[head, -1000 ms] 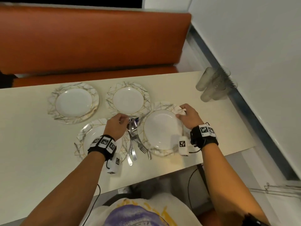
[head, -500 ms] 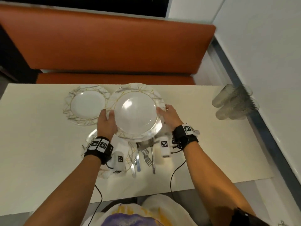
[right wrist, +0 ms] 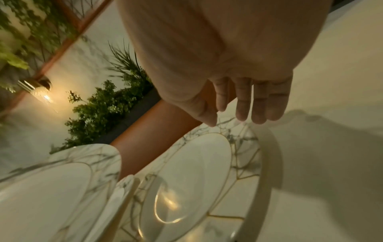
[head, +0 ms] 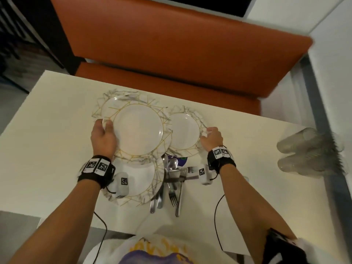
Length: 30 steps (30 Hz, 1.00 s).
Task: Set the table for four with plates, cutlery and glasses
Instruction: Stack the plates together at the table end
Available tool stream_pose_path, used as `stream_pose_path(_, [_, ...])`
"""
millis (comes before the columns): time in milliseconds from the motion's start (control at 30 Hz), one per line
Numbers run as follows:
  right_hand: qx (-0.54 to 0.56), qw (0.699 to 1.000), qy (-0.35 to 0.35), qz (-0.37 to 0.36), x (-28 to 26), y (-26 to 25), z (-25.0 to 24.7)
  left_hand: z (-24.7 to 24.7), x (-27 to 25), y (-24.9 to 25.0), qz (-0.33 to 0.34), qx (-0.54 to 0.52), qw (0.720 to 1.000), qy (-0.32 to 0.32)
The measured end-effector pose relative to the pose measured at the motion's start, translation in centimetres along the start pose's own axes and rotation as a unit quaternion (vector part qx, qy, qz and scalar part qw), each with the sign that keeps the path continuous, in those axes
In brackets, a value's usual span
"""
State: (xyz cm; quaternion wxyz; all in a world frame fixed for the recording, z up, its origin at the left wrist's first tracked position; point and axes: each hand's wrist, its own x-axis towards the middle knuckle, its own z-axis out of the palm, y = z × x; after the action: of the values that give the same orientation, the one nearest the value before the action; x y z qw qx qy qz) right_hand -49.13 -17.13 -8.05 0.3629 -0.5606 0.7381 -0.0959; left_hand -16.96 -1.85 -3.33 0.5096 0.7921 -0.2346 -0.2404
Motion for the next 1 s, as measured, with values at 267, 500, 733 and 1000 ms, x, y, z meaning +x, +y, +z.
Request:
stream_pose_path(267, [0.022,0.997,-0.033,0.066,2.6,0.4,1.5,0.1,-1.0,0.2,-0.016,-0.005,0.999,0.031])
stream_pose_path(500, [0.144,0.988,0.025,0.041,3.3,0.4,-3.7,1.6,0.3,1.9,-0.002,-0.013,1.0,-0.004])
stream_pose_path(733, [0.202,0.963,0.174,-0.026,2.5,0.8,-10.3,3.3,0.0,3.3,-0.011,-0.053,0.998,-0.028])
stream_pose_path(1000, [0.27,0.959,0.074,-0.047,0.0,-1.5,-7.8,4.9,-1.2,2.4,-0.038,-0.066,0.995,-0.068])
